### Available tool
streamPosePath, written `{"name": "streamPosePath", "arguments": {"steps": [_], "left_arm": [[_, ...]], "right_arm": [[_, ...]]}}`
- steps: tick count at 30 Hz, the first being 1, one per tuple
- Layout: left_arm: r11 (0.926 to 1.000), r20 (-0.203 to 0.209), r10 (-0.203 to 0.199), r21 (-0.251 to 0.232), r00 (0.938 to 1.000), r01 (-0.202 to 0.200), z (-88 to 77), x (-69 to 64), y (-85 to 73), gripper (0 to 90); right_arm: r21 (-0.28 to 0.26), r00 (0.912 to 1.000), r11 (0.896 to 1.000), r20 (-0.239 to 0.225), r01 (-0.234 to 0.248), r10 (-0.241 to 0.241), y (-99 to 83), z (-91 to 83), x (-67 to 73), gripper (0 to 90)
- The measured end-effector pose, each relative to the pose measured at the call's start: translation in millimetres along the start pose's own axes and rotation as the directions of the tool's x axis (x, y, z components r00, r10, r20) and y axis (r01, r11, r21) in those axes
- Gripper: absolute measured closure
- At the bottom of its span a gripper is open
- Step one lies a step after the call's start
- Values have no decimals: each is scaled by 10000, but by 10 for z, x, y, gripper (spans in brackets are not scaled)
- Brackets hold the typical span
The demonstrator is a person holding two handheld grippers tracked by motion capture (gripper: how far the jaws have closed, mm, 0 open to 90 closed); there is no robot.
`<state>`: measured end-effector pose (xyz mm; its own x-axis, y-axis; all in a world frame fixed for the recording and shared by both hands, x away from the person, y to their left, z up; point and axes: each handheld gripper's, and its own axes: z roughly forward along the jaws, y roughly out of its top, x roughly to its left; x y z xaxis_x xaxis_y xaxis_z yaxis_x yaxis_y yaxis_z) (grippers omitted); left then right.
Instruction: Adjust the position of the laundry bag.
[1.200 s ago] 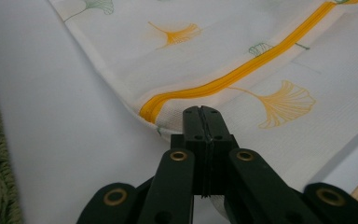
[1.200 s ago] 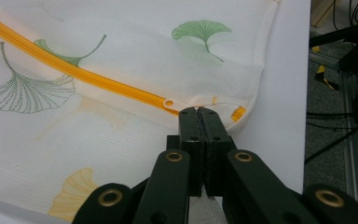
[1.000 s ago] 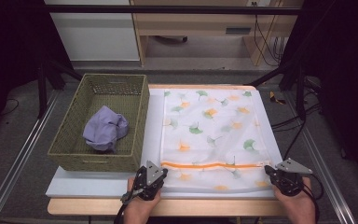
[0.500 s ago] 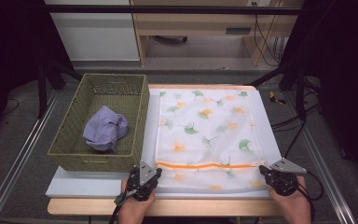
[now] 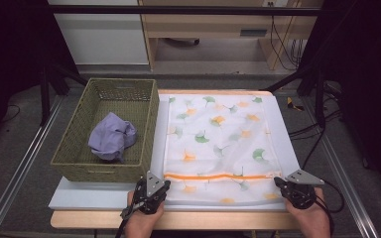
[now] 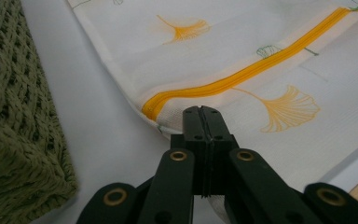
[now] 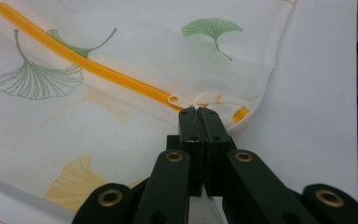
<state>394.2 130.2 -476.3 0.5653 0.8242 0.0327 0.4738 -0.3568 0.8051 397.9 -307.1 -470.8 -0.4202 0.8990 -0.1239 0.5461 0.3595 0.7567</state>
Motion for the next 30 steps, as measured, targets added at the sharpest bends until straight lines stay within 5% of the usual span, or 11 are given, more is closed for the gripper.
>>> {"name": "streamPosePath", "arguments": {"steps": [20, 23, 30], "left_arm": [[9999, 12, 81, -77, 10000, -81, 42, -23, -19, 859], [9990, 119, -33, -455, 9999, 38, 29, -62, 26, 651], [9952, 245, 405, -900, 9989, -381, 19, -170, 112, 372]], "right_arm": [[-65, 9994, 9994, 53, -354, 355, -36, -79, -4, 883], [-421, 9981, 9975, 239, -564, 575, -25, -117, -19, 658], [-1113, 9903, 9897, 963, -897, 1006, 26, -158, -73, 385]]}}
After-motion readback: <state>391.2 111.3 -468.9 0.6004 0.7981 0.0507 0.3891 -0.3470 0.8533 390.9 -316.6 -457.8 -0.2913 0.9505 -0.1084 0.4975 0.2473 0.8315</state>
